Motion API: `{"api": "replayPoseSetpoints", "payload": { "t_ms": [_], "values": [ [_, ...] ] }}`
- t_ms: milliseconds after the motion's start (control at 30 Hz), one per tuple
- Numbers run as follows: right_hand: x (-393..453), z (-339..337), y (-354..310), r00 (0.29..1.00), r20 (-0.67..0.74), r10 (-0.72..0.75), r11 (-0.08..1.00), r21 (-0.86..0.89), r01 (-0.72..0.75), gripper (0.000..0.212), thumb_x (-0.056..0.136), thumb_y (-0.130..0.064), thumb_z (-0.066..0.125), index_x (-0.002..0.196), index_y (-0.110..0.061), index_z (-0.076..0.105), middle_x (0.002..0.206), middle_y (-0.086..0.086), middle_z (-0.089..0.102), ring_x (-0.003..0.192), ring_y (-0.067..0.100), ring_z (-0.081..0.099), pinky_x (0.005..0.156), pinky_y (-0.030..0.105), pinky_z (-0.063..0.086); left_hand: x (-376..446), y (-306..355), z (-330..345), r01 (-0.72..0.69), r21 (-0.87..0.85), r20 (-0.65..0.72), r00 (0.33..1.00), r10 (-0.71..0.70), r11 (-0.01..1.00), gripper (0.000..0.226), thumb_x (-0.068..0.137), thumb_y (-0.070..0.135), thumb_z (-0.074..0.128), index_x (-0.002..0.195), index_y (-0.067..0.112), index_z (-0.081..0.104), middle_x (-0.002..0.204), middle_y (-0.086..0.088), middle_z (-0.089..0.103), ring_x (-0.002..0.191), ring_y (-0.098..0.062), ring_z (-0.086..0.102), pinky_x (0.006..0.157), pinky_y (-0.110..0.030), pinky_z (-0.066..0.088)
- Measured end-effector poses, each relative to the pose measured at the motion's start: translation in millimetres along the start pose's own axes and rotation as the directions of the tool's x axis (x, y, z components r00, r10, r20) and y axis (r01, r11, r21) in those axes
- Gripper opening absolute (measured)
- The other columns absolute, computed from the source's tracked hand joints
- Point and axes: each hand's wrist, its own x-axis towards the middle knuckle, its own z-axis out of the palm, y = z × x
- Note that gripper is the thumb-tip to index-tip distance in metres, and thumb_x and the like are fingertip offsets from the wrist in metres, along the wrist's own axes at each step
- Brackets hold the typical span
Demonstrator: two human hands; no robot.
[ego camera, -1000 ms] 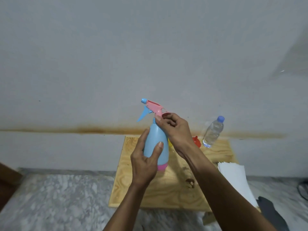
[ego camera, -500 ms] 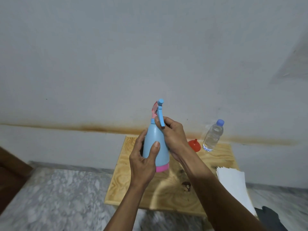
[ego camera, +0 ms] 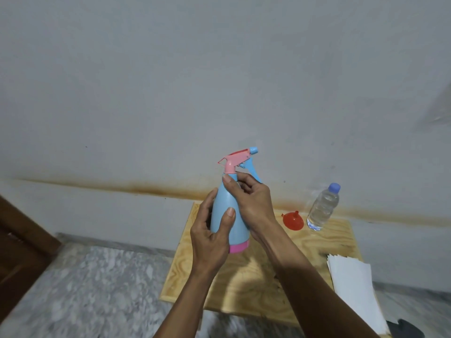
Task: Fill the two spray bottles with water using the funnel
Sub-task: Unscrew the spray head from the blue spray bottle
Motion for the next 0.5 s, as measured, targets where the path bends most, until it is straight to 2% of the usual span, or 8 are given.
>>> {"api": "replayPoseSetpoints", "payload": {
  "t_ms": [67,133,267,333,400,500],
  "values": [
    [-0.3,2.3,-1.0,1.0,-0.019,0.001,1.0,-0.003,-0.001,0.025,0.086,-0.039,0.075,0.105,-0.022,0.071,0.098,-0.004,0.075,0.091,0.019,0.072,0.086,0.042,0.059,-0.4,-0.6,-0.3,-0.002,-0.005,-0.004,1.0,0.002,1.0,0.047,0.085,0.039,0.071,0.13,0.039,0.057,0.127,0.009,0.066,0.115,-0.013,0.065,0.087,-0.032,0.059],
    [-0.2,2.7,-2.4,1.0,-0.022,-0.004,0.998,-0.07,0.002,0.017,0.092,-0.041,0.066,0.098,-0.027,0.073,0.093,-0.007,0.074,0.088,0.018,0.071,0.082,0.043,0.058,-0.8,0.1,-0.4,-0.006,-0.004,0.002,1.0,0.006,1.0,0.048,0.084,0.042,0.071,0.13,0.039,0.057,0.126,0.008,0.066,0.112,-0.013,0.066,0.083,-0.03,0.06],
    [-1.1,2.9,-5.6,0.999,-0.013,0.044,0.995,-0.088,-0.045,0.028,0.098,-0.044,0.054,0.084,-0.026,0.07,0.089,0.004,0.072,0.082,0.026,0.07,0.075,0.046,0.058,-0.4,2.1,0.8,-0.005,-0.014,0.014,1.0,0.005,1.0,0.051,0.085,0.04,0.071,0.133,0.034,0.056,0.127,0.009,0.065,0.112,-0.012,0.066,0.079,-0.023,0.058],
    [-1.8,2.8,-5.6,1.0,-0.005,0.0,0.996,-0.091,-0.001,0.027,0.094,-0.048,0.061,0.086,-0.025,0.071,0.086,0.001,0.072,0.078,0.02,0.07,0.07,0.039,0.057,0.0,1.9,0.6,-0.02,0.0,0.022,1.0,0.02,1.0,0.056,0.084,0.045,0.069,0.136,0.031,0.055,0.13,0.011,0.064,0.117,-0.011,0.064,0.084,-0.027,0.058],
    [-1.4,3.0,-4.4,0.999,-0.031,-0.039,0.995,-0.092,0.036,0.026,0.087,-0.048,0.07,0.097,-0.024,0.072,0.09,-0.003,0.073,0.082,0.017,0.07,0.072,0.034,0.058,0.5,-0.1,0.0,-0.023,0.017,0.026,0.999,0.022,1.0,0.055,0.086,0.042,0.07,0.137,0.029,0.055,0.131,0.013,0.063,0.12,-0.01,0.062,0.089,-0.03,0.058],
    [0.3,4.1,-2.9,0.995,-0.092,-0.036,0.996,-0.087,0.028,0.034,0.082,-0.048,0.076,0.105,-0.024,0.07,0.097,-0.004,0.075,0.087,0.016,0.072,0.078,0.04,0.061,0.8,-1.7,-1.7,-0.021,0.024,0.016,1.0,0.02,0.999,0.053,0.086,0.038,0.07,0.137,0.03,0.056,0.131,0.015,0.063,0.12,-0.008,0.062,0.09,-0.032,0.058]
  ]
}}
